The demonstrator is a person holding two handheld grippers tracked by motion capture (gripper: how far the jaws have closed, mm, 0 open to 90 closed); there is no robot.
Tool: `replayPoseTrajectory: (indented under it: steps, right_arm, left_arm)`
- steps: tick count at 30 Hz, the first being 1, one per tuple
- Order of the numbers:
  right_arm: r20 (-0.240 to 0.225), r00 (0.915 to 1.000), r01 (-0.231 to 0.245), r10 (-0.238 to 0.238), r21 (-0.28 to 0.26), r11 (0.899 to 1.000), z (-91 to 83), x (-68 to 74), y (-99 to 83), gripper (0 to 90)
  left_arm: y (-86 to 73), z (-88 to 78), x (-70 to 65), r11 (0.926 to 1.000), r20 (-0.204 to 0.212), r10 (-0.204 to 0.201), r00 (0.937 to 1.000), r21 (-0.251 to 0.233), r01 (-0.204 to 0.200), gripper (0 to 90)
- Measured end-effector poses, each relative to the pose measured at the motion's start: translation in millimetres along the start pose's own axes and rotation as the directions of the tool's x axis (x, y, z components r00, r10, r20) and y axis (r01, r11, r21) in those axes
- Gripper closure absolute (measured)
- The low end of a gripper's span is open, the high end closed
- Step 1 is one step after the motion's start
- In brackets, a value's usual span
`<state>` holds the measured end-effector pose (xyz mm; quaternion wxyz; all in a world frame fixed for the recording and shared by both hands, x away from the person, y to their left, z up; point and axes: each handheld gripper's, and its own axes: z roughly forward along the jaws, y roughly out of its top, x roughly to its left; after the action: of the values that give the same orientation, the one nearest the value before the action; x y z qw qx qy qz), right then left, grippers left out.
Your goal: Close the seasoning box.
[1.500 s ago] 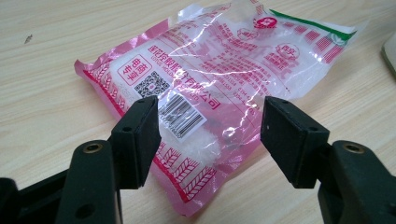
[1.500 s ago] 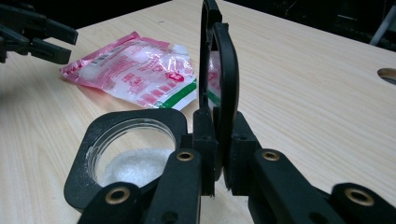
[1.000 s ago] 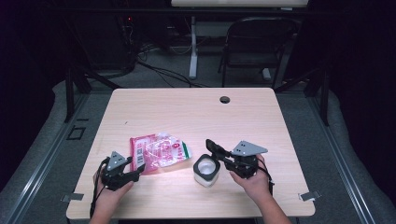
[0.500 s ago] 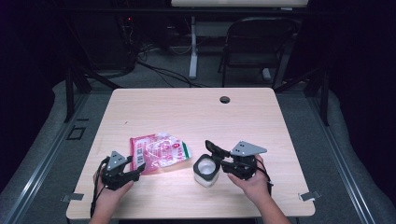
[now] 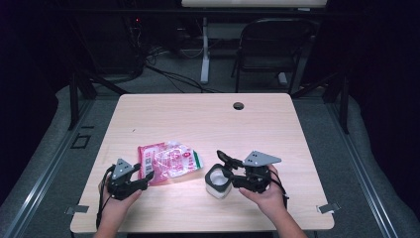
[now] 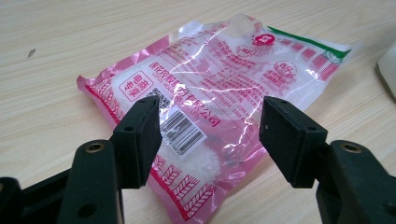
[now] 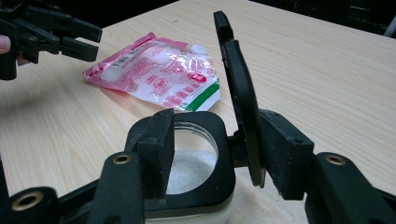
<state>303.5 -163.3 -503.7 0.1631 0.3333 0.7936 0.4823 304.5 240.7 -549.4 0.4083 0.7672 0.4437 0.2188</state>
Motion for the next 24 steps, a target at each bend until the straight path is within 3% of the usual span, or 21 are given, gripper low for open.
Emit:
replayPoseTrajectory:
  steps: [15,24]
  right_arm:
    - [-0.008,1.0000,0.004,-0.004,0.010,1.000,2.2,7.4,-3.2,43.1]
    - [-0.004,0.9998,0.017,-0.017,0.007,1.000,1.0,14.8,-6.4,42.6]
  left_arm:
    - [0.5,3.4,-1.7,0.9997,-0.010,0.025,0.9996,-0.004,-0.025,40.4]
    - [0.3,3.6,-2.0,0.9998,0.001,0.018,0.9998,0.003,-0.018,40.4]
